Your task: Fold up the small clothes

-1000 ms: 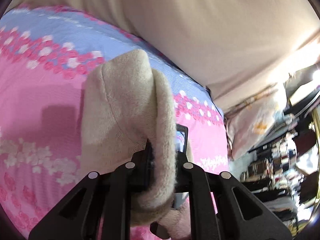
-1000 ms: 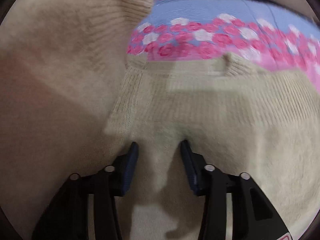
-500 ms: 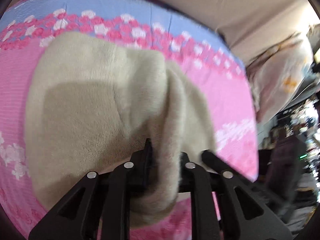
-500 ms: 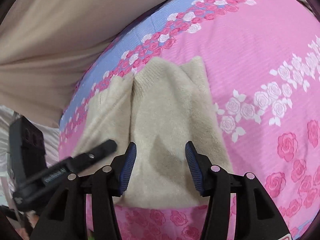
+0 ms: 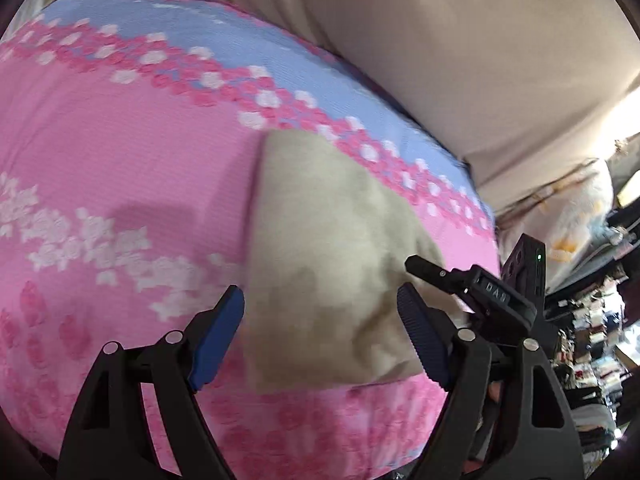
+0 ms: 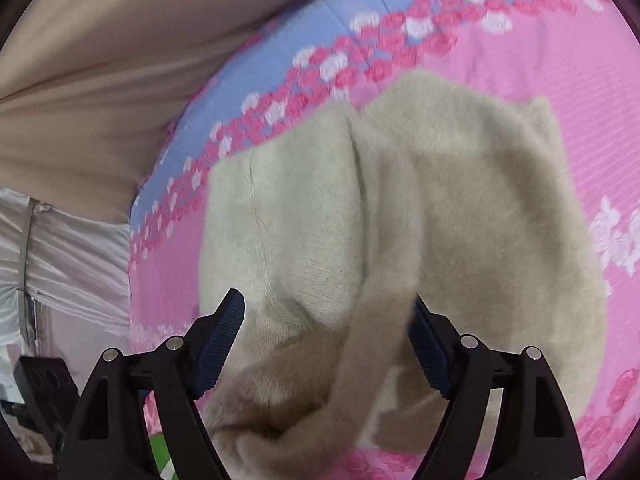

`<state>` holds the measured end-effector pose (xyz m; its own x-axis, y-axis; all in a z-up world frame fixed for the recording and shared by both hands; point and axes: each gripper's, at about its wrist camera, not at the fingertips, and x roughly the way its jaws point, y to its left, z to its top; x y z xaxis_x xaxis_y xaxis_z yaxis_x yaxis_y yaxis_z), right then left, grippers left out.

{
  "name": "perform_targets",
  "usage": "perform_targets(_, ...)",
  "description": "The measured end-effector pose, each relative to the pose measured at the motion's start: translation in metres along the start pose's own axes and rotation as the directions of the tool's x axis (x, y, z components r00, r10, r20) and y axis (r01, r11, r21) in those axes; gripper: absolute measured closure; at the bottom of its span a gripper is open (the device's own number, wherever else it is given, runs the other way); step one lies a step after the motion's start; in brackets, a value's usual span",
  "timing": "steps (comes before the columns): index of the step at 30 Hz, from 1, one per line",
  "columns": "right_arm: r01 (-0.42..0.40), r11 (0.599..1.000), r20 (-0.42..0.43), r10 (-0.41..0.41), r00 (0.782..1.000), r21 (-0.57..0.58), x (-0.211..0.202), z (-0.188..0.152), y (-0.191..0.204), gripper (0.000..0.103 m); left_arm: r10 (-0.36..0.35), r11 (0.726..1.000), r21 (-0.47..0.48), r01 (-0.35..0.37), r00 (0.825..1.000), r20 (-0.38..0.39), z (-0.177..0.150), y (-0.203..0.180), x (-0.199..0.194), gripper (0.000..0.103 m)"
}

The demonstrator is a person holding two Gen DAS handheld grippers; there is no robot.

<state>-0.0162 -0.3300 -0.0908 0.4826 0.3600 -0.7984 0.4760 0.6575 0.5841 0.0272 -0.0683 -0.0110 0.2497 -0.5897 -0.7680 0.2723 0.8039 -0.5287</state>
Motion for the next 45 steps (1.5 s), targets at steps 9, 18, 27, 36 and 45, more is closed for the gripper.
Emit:
perform_targets(9, -0.194, 0.979, 0.159, 0.200, 0.967, -0.057, -0.069, 0.004, 0.016, 0.088, 0.029, 0.999, -0.031, -0.029, 1.000, -0.001, -0.006, 0.015, -0.001, 0.027)
perform_targets(18, 0.003, 0.993, 0.183, -0.024, 0.983, 0.118, -0.082, -0.032, -0.108, 0.059, -0.048, 0.998, -0.046, 0.041, 0.983, -0.176, -0.029, -0.006, 0.049, 0.026)
perform_targets(27, -0.034, 0.995, 0.080, 0.027, 0.996, 0.092, -0.078, -0.075, -0.086, 0.037, -0.044, 0.996, -0.087, 0.024, 0.971, -0.235, -0.046, -0.013, 0.071, 0.024)
perform_targets(36, -0.078, 0.996, 0.075, 0.075, 0.994, 0.039, -0.061, -0.063, -0.081, 0.088, 0.064, 0.997, 0.054, -0.047, 0.926, -0.373, -0.069, -0.013, 0.103, 0.088)
perform_targets(45, 0.153, 0.986, 0.075, -0.148, 0.986, -0.071, -0.065, -0.046, -0.104, 0.085, 0.006, 0.998, -0.052, -0.025, 0.940, -0.342, -0.072, 0.004, 0.097, 0.096)
